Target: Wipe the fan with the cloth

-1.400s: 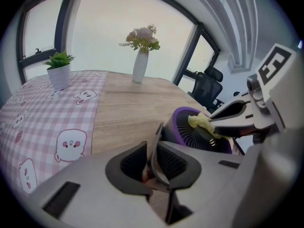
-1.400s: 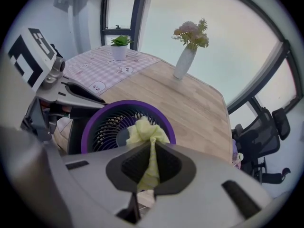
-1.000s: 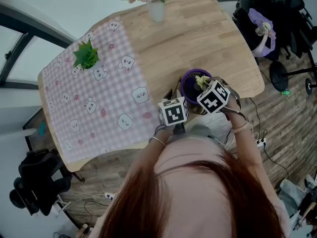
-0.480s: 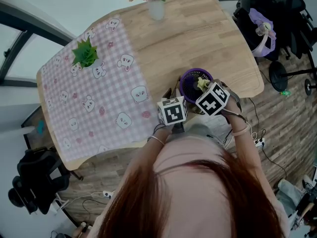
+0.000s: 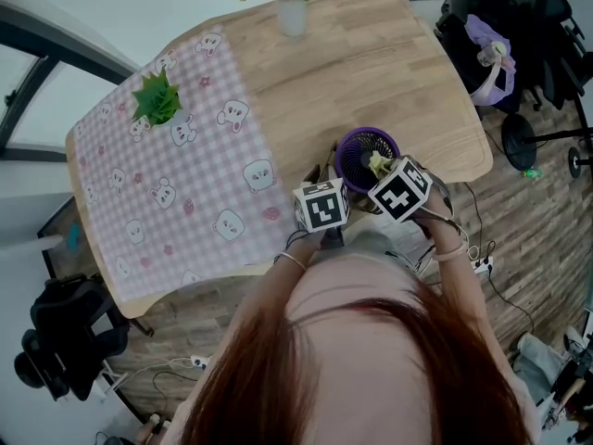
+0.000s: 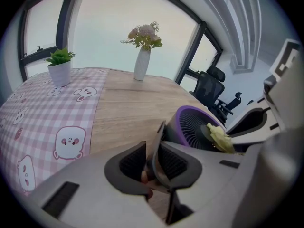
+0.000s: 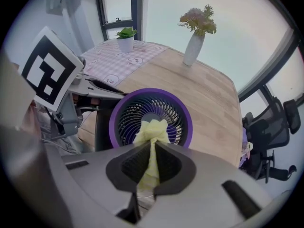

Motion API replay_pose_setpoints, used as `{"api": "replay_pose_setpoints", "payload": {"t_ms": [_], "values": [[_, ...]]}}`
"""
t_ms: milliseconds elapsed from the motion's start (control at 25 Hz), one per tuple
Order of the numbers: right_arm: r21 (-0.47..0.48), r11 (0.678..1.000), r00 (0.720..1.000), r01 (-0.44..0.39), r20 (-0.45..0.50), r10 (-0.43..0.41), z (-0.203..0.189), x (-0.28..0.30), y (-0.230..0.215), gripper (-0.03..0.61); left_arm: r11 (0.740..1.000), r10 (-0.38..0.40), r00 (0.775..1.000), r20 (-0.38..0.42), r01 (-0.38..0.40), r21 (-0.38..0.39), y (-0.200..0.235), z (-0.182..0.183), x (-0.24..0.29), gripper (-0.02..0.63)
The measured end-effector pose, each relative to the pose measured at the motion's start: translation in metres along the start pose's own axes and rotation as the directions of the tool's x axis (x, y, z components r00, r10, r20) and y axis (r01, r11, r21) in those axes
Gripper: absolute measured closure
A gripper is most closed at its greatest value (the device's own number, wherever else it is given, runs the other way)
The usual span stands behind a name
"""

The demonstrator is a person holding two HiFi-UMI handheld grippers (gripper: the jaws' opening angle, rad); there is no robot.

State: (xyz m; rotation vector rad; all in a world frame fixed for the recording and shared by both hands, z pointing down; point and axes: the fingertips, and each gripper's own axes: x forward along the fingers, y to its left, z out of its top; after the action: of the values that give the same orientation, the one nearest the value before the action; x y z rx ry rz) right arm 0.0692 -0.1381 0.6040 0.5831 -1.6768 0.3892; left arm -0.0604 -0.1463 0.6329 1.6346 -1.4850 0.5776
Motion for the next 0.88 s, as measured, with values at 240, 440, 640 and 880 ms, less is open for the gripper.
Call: {"api": "replay_pose_setpoints", "payload": {"t_ms": [240,440,640,880], "values": [[0.018,0.996,0.996,-0.088,0.024,0.088,-0.003,-0.002,0.017,0.554,1.0,-0.001,1.0,-0.001,0.001,0.006,-0.003,-0.001,-0.001,0.535],[0.032,0.991,0.991,-0.131,0.037,0.129,-0.002,0.002,0.025,0.554,1.0,-0.01,1.0,-0.005,0.01,0.021,-0.002,-0.002,0.001,0.54],[0.058,0.971,0.968,-0.232,0.11,0.225,0.005,0.004,0.034,0.554,0.999,-0.011,1.0,-0.005,0.011,0.031,-0.005,-0.002,0.002,0.543],[0.081,0.949,0.941,-0.306,0.175,0.289,0.026,0.007,0.048,0.554,0.998,-0.027,1.0,-0.005,0.027,0.05,-0.007,-0.002,0.002,0.551]]}}
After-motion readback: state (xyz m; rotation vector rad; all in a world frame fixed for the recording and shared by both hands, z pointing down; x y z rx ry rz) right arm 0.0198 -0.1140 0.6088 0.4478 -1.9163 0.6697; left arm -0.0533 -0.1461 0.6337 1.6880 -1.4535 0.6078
